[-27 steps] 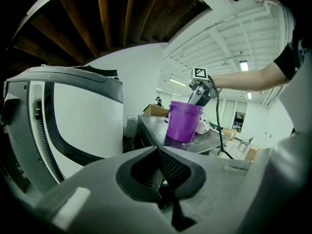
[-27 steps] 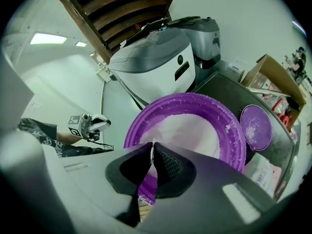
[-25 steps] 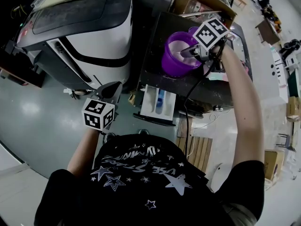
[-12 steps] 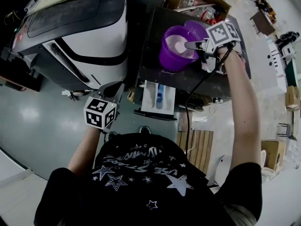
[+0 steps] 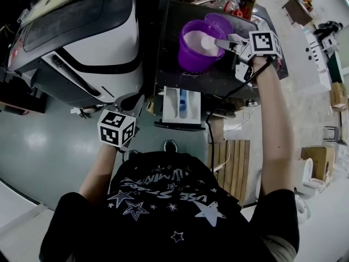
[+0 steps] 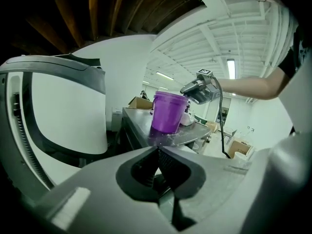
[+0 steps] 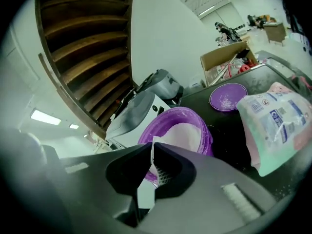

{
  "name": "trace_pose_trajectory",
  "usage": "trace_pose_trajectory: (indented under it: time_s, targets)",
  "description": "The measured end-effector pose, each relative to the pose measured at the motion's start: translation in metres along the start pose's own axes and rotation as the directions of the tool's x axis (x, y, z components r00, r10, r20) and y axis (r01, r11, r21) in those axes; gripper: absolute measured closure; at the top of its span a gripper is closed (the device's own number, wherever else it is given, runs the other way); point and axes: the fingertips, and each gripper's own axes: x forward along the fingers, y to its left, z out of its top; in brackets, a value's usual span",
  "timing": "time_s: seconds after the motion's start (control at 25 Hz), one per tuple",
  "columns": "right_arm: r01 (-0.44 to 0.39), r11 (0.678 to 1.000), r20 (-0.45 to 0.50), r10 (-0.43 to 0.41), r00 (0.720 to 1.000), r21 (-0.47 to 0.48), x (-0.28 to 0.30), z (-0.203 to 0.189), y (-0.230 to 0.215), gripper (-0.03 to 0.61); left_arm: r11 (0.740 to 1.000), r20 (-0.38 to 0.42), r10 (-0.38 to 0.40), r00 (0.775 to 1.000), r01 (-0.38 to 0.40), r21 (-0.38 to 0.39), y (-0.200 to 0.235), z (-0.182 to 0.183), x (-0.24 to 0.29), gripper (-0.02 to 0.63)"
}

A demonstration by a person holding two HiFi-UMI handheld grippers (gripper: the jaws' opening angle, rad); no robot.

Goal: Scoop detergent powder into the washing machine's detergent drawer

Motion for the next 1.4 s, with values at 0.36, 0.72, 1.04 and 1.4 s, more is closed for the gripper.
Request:
trace_pose_trajectory:
  time_s: [0.36, 0.72, 1.04, 1.4]
  targets:
    - [-0.07, 0.991, 0.239, 0.043, 0.97, 0.109, -0.023, -0.002, 0.019, 0.54, 0.998, -0.028, -0.057, 0.998, 0.058, 0.03, -0.013, -0.005, 0.0, 0.612]
    - [-0.205, 0.962, 0.376, 0.125, 0.918, 0.18, -0.049, -0.037, 0.048, 0.54, 0.99, -0.074, -0.122, 0.99, 0.127, 0.054, -0.027, -0.015, 0.002, 0.612]
    - [-0.216, 0.942, 0.377, 0.108, 0.92, 0.258, -0.053, -0.116, 0.039, 0.54, 0.982, -0.135, -0.165, 0.977, 0.175, 0.068, -0.032, -0.031, 0.006, 0.612]
    - [-0.118, 0.955, 0.329, 0.023, 0.944, 0.272, -0.035, -0.183, 0.009, 0.54, 0.975, -0.183, -0.199, 0.963, 0.213, 0.059, -0.045, -0.05, 0.01, 0.612]
